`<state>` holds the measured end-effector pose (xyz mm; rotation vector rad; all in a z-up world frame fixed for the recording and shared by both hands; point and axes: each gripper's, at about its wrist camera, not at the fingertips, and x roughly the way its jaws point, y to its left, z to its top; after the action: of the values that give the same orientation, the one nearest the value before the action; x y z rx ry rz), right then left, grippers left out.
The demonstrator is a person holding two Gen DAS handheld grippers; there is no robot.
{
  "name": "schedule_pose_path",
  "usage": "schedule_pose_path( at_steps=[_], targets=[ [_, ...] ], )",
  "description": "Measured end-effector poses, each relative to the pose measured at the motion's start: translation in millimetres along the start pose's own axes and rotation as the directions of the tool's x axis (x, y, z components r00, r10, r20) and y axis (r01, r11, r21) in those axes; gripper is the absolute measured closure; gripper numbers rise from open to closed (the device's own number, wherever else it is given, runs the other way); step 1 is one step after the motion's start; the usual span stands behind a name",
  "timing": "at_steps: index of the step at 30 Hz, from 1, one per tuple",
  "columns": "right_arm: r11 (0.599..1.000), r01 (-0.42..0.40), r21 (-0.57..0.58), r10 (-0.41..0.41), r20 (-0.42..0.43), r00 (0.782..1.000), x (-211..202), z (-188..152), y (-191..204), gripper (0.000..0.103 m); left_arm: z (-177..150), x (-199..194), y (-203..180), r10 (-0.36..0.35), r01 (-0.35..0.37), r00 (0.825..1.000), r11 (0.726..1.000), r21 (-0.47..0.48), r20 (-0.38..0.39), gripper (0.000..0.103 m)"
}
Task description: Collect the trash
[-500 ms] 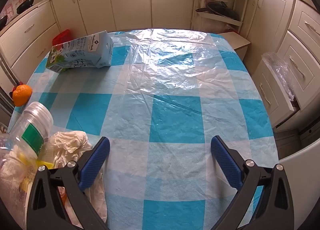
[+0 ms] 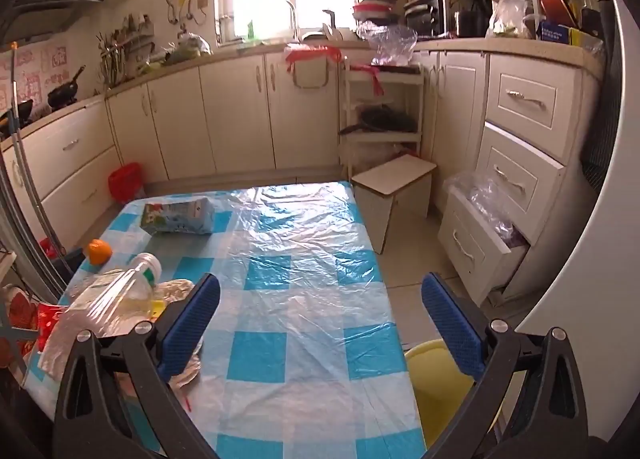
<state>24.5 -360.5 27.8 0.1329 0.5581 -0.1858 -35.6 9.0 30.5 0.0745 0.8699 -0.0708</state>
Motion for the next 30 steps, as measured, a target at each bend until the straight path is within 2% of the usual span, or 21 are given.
schedule_pose_path(
  at_steps=[6,9,13,17,21,30],
  targets=[
    [0.991,-0.121,-0.059,0.125,0.070,0.990,-41.3,-25.6,22.3,0.006,3.9,-16.5,-8.1,0.010,-0.010,1.000,1.000,0.012,0.022,0.008],
    [0.981,-0.174,-0.085,0.181,0.073,0.981,-59.2,-29.4,37.0,0.006,8.7,-24.8,-9.5,0.018,-0.019,0.999,1.000,0.012,0.038,0.008],
    [0.965,-0.251,-0.080,0.256,0.067,0.964,-87.2,-17.9,41.8,0.006,15.2,-35.4,-11.2,0.045,-0.045,0.997,0.999,0.006,0.063,0.008],
    [0.958,-0.286,-0.034,0.287,0.070,0.955,-115.8,-14.2,43.6,0.006,17.1,-43.5,-8.8,0.069,-0.068,0.995,0.998,-0.020,0.075,0.008],
    [0.966,-0.251,-0.061,0.256,0.094,0.962,-138.8,-30.1,46.7,0.006,12.9,-47.1,-9.7,0.079,-0.077,0.994,0.997,-0.026,0.078,0.008],
    [0.964,-0.264,-0.034,0.265,0.051,0.963,-149.0,-38.2,43.1,0.006,7.0,-51.1,-18.8,0.074,-0.074,0.993,0.997,-0.005,0.089,0.008]
  ],
)
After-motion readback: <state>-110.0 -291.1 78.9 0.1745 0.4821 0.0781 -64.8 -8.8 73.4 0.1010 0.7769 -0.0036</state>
